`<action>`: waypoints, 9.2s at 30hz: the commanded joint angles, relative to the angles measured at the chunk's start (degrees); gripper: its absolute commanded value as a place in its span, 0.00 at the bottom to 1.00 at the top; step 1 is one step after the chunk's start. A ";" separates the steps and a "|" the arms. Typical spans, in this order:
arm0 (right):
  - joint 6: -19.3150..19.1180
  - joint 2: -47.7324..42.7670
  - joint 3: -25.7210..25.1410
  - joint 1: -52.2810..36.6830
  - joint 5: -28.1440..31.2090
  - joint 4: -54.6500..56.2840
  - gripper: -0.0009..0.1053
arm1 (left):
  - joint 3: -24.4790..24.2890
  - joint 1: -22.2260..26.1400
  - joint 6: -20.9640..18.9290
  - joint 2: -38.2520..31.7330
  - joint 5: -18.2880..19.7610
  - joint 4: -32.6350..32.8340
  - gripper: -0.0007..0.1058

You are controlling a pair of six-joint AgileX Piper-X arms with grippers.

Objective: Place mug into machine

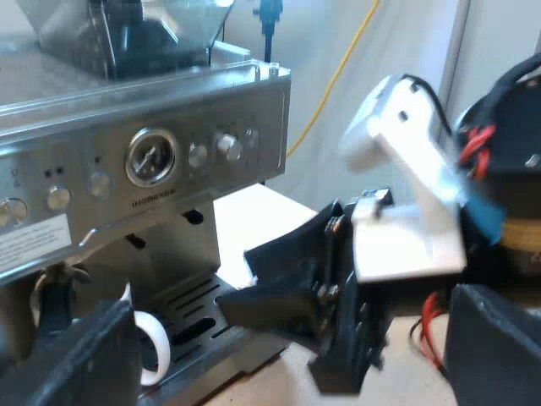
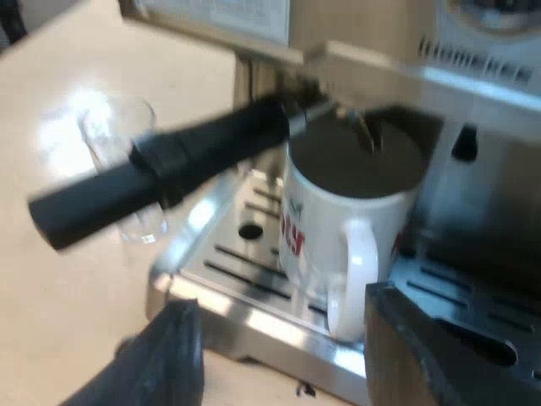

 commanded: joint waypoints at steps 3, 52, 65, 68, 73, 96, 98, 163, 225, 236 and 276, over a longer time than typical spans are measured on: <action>-1.02 -3.88 -0.66 0.22 0.02 0.74 0.43 | -1.81 -0.28 0.45 -0.26 -2.51 4.40 0.70; -5.94 5.86 -4.30 -10.91 -12.89 -13.86 0.01 | 6.08 18.68 5.70 17.72 13.99 -16.23 0.70; -8.93 12.42 -11.30 -12.99 -11.68 -14.35 0.01 | 6.08 19.54 7.77 18.03 16.43 -15.98 0.70; -8.93 12.76 -11.35 -13.41 -11.49 -14.47 0.01 | 6.08 19.43 7.77 18.03 16.42 -15.98 0.70; -8.93 12.75 -11.35 -14.61 -11.76 -15.01 0.01 | 6.08 19.26 7.77 18.03 17.08 -15.98 0.70; -6.77 14.30 -11.42 -14.51 -9.56 -13.80 0.01 | 6.08 19.26 7.66 18.03 17.79 -16.13 0.70; -6.77 13.85 -11.42 -14.22 -9.71 -13.80 0.01 | 6.08 19.26 7.66 18.03 17.79 -16.13 0.70; -7.86 3.84 -11.42 -11.89 -6.24 -2.16 0.17 | 1.72 19.26 3.59 8.28 18.91 -8.74 0.70; -12.56 -54.81 3.47 -66.68 -33.24 39.30 0.69 | -6.45 35.07 7.90 6.87 12.18 6.78 0.70; -13.19 -68.31 7.12 -66.68 -33.24 43.38 0.69 | 1.81 35.07 7.79 -8.64 12.35 11.29 0.70; -12.71 -76.95 16.70 -66.61 -40.11 48.50 0.69 | 12.53 35.07 9.46 -20.45 2.54 13.48 0.70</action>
